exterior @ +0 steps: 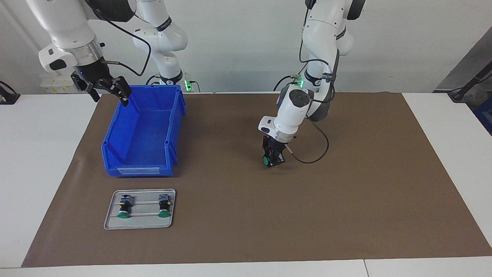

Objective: Place and press button with both arms
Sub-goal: 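Close the left gripper around the green-capped button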

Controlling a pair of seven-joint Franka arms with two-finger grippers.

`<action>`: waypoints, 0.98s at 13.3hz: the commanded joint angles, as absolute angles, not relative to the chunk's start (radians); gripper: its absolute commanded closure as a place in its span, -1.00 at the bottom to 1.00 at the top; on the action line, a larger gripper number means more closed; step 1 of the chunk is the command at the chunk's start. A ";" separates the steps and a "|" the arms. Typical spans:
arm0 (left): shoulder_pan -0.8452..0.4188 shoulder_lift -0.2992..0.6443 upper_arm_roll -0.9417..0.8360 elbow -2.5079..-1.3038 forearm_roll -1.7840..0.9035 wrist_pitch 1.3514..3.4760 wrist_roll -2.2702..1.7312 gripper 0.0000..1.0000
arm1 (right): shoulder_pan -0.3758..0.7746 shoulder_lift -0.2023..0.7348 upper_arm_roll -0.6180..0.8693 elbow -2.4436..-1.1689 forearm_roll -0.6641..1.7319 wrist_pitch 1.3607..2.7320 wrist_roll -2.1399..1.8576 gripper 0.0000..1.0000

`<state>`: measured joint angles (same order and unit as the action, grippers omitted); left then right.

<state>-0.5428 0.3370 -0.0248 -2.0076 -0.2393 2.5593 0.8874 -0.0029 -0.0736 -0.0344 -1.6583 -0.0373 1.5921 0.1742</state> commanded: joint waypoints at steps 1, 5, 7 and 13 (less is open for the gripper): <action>-0.520 0.334 -0.023 -1.974 -0.256 2.553 0.899 1.00 | -0.008 -0.081 -0.029 -1.666 -0.048 1.598 0.186 -1.00; -0.486 0.322 -0.026 -1.959 -0.360 2.548 0.931 1.00 | -0.009 -0.083 -0.029 -1.667 -0.046 1.600 0.195 -1.00; -0.453 0.313 -0.037 -1.957 -0.455 2.545 1.000 1.00 | -0.009 -0.084 -0.029 -1.667 -0.048 1.595 0.210 -1.00; -0.353 0.264 -0.037 -1.963 -0.776 2.458 1.280 1.00 | -0.009 -0.084 -0.029 -1.669 -0.046 1.591 0.207 -1.00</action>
